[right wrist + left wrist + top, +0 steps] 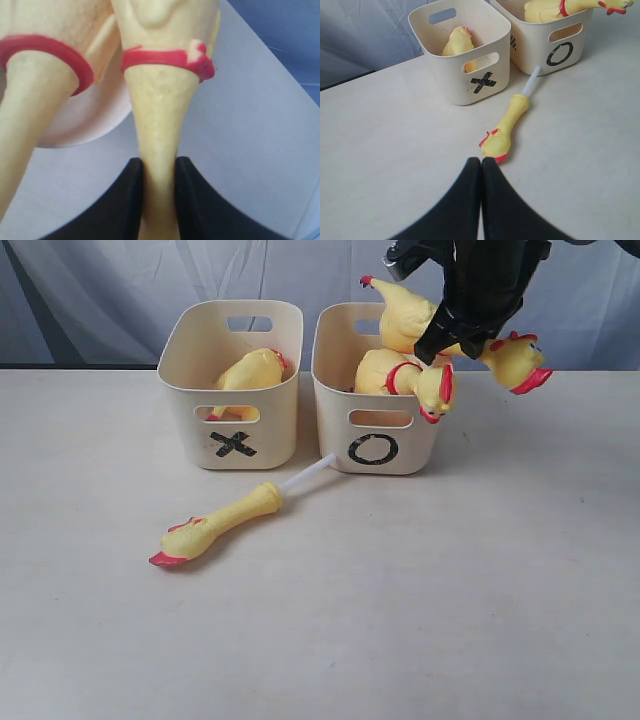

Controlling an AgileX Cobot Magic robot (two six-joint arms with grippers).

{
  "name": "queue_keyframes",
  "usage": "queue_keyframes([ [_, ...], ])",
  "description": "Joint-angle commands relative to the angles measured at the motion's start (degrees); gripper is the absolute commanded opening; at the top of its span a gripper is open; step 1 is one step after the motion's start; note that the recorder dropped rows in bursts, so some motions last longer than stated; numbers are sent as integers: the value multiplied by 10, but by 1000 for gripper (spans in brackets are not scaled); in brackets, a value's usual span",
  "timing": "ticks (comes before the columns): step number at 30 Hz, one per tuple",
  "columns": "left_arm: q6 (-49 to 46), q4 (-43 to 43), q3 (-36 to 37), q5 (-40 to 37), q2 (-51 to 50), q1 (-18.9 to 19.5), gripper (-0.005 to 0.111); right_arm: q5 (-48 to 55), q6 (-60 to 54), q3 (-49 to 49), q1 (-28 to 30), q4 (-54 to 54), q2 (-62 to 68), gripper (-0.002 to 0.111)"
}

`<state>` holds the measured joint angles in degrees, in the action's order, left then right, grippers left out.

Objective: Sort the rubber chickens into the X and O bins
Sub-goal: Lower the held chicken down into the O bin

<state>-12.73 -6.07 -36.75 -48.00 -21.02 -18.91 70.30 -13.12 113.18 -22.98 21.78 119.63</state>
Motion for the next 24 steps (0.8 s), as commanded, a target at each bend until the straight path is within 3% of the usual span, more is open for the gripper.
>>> queue_keyframes([
  [1, 3, 0, 1, 6, 4, 0, 0, -3, 3, 6, 1, 9, -7, 22],
  [6, 3, 1, 1, 6, 4, 0, 0, -3, 0, 6, -4, 29, -12, 19],
  [9, 3, 2, 1, 6, 4, 0, 0, -3, 0, 6, -11, 45, -16, 0],
  [24, 3, 6, 1, 6, 4, 0, 0, -3, 13, 43, -11, 15, -37, -1],
])
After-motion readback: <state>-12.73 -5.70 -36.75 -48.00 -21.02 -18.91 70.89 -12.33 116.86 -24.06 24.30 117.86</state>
